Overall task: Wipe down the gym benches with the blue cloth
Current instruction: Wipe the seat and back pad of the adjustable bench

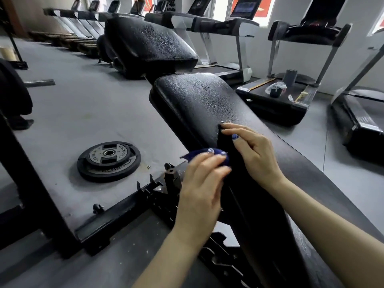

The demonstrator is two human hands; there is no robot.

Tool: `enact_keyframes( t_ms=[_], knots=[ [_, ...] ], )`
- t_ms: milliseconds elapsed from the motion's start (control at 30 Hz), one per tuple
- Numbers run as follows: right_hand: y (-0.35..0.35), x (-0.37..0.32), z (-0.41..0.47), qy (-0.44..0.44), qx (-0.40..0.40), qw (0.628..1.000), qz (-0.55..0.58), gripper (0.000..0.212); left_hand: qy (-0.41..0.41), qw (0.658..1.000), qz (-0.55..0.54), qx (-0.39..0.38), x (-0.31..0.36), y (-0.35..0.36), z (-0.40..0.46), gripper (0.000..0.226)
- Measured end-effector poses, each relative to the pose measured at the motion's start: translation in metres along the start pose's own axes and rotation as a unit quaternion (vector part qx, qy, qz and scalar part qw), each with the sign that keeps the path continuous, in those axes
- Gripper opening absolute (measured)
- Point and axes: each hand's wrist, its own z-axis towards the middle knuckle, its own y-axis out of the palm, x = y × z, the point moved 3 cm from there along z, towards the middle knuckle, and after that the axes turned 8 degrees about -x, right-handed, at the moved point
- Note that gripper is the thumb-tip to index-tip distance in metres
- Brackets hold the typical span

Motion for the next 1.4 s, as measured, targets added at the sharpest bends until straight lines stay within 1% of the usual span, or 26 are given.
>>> enact_keyframes(
  t_ms=[100, 233, 333, 433, 500, 567, 667, 800, 900, 1033, 1067, 1133, 1200, 1267, 1333, 1400],
  knots=[
    [0.000, 0.000, -0.001, -0.002, 0.001, 1.000, -0.001, 0.030, 0.013, 1.000, -0.006, 0.003, -0.002, -0.002, 0.006, 0.018],
    [-0.001, 0.000, 0.000, 0.004, -0.005, 1.000, -0.005, 0.030, -0.058, 0.995, -0.019, 0.080, -0.031, -0.022, 0.043, 0.017],
    [-0.001, -0.001, 0.004, 0.004, -0.019, 1.000, -0.001, 0.029, -0.080, 0.990, -0.020, 0.119, -0.042, -0.030, 0.057, 0.017],
    [0.001, -0.008, 0.025, -0.036, -0.045, 0.998, -0.009, 0.030, -0.056, 0.992, -0.007, 0.110, -0.034, -0.023, 0.044, 0.018],
    [0.004, -0.013, 0.049, -0.070, -0.050, 0.996, -0.029, 0.030, -0.020, 0.996, -0.004, 0.092, -0.034, -0.020, 0.037, 0.017],
    [0.009, -0.016, 0.077, -0.084, -0.051, 0.994, -0.040, 0.029, -0.006, 0.996, -0.011, 0.085, -0.043, -0.024, 0.044, 0.016],
    [0.016, -0.014, 0.111, -0.078, -0.056, 0.995, -0.037, 0.028, -0.015, 0.995, -0.010, 0.102, -0.058, -0.037, 0.067, 0.015],
    [0.028, -0.011, 0.136, -0.091, -0.090, 0.989, -0.070, 0.027, -0.021, 0.990, 0.016, 0.141, -0.079, -0.051, 0.092, 0.013],
    [0.034, -0.014, 0.142, -0.129, -0.086, 0.984, -0.085, 0.026, -0.016, 0.990, 0.029, 0.136, -0.084, -0.051, 0.094, 0.015],
    [0.037, -0.014, 0.146, -0.146, -0.083, 0.981, -0.098, 0.027, 0.002, 0.990, 0.062, 0.124, -0.082, -0.046, 0.084, 0.014],
    [0.038, -0.015, 0.149, -0.149, -0.087, 0.980, -0.102, 0.027, -0.002, 0.991, 0.057, 0.119, -0.085, -0.048, 0.087, 0.014],
    [0.041, -0.017, 0.157, -0.154, -0.099, 0.977, -0.108, 0.028, -0.039, 0.992, 0.039, 0.116, -0.094, -0.057, 0.101, 0.014],
    [0.043, -0.019, 0.165, -0.152, -0.111, 0.976, -0.110, 0.027, -0.095, 0.986, 0.016, 0.133, -0.103, -0.066, 0.115, 0.014],
    [0.045, -0.019, 0.168, -0.141, -0.116, 0.978, -0.103, 0.027, -0.134, 0.979, 0.000, 0.153, -0.106, -0.071, 0.119, 0.017],
    [0.047, -0.018, 0.166, -0.129, -0.115, 0.980, -0.095, 0.028, -0.153, 0.975, -0.007, 0.160, -0.099, -0.068, 0.113, 0.019],
    [0.047, -0.015, 0.163, -0.110, -0.110, 0.985, -0.079, 0.028, -0.169, 0.974, 0.001, 0.149, -0.086, -0.059, 0.100, 0.018]
  ],
)
